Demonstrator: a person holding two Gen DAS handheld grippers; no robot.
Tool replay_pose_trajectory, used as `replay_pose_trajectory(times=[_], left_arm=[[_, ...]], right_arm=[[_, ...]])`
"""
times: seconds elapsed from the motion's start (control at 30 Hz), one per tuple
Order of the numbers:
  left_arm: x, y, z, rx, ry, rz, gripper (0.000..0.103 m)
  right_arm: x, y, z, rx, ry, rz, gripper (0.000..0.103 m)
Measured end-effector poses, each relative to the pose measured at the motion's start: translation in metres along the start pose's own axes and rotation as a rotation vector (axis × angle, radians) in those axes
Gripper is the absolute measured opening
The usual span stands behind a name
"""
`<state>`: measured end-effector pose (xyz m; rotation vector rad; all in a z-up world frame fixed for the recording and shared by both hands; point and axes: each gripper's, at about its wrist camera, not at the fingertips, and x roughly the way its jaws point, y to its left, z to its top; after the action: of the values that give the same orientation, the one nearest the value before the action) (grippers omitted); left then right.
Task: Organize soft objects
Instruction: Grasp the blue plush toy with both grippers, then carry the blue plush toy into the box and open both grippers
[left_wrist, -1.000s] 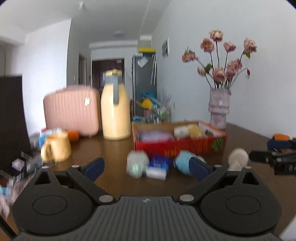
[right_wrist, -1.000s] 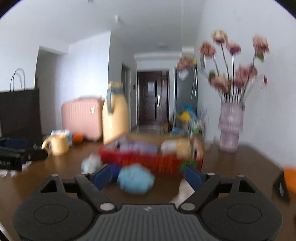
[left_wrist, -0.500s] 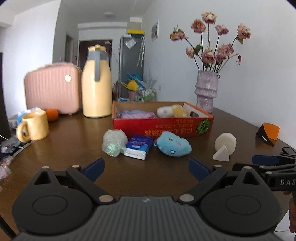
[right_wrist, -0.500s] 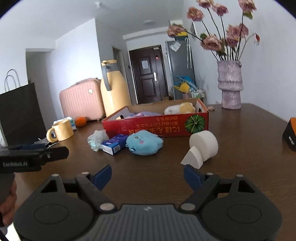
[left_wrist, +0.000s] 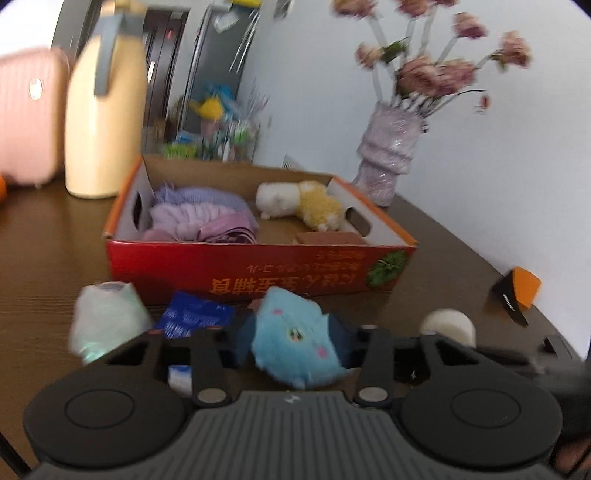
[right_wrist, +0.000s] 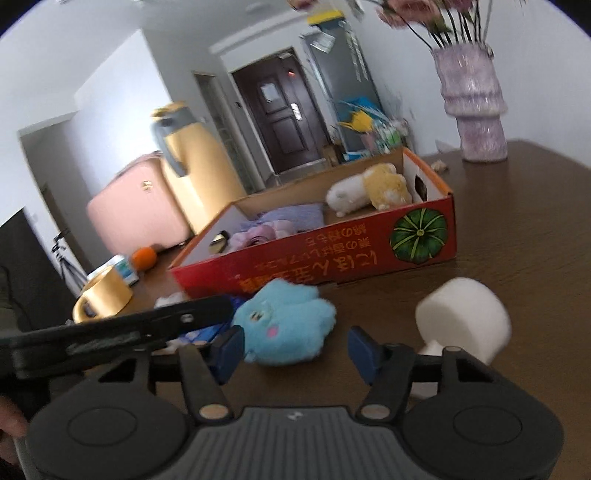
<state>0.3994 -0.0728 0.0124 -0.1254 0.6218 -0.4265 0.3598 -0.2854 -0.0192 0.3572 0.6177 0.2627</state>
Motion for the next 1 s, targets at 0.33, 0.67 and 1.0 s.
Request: replay_pose_trajectory(times=[0.33,0.67,1.0], left_arm=[[0.052,0.035,0.004,-0.169,0.137,-0.127,0.024],[0.038,0.028,-0.003,-0.173,0.146,-0.146,0.026],[-0.013,0.015,-0.049,-0.213,0.141,-0.174,0.027]], right_arm=[[0.04,-0.008,0.006,0.034,0.033,0.004,0.046],[0.032,-0.004,-0.004,-0.023,0.047,-0.046,0.048],[0.001,0.004,-0.045,-0.027,0.133,0.086,0.032]])
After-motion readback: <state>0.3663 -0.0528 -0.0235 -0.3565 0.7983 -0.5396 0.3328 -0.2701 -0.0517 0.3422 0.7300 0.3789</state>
